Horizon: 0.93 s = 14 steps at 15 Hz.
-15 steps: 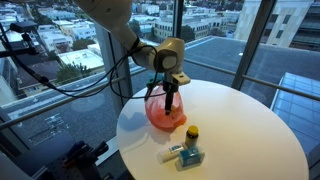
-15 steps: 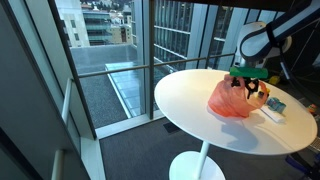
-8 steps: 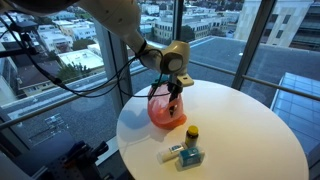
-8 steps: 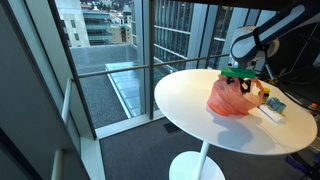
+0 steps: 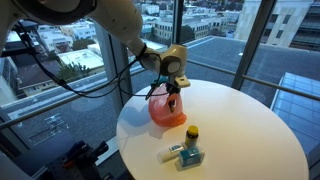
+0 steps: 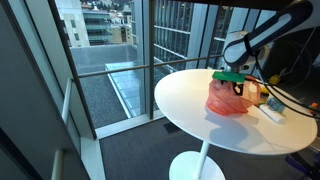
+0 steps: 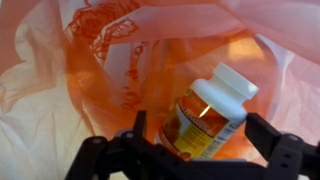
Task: Remove the white container from the orange plastic bag and put it on the table
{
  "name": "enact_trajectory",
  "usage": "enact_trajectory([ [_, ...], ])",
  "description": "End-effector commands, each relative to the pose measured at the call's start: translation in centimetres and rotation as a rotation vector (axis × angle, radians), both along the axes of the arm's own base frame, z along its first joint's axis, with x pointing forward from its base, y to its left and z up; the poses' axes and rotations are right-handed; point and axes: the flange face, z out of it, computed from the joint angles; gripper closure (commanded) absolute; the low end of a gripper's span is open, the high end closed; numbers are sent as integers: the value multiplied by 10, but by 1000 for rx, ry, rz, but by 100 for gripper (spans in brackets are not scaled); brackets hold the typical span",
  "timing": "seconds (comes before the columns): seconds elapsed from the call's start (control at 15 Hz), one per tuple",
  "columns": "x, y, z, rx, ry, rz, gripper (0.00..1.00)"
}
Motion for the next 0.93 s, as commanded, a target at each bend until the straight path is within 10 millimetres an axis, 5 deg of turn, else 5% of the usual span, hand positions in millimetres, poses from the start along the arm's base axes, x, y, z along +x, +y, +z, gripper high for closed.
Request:
enact_trajectory([
  [0.0, 7, 6, -9, 13, 23, -30, 0],
  [0.07, 7, 6, -12, 11, 26, -30, 0],
  [0.13, 7, 6, -14, 11, 29, -29, 19],
  [0.47, 6, 4, -4, 4, 12, -10, 59],
  [0.87, 4, 6, 31, -2, -29, 41, 63],
])
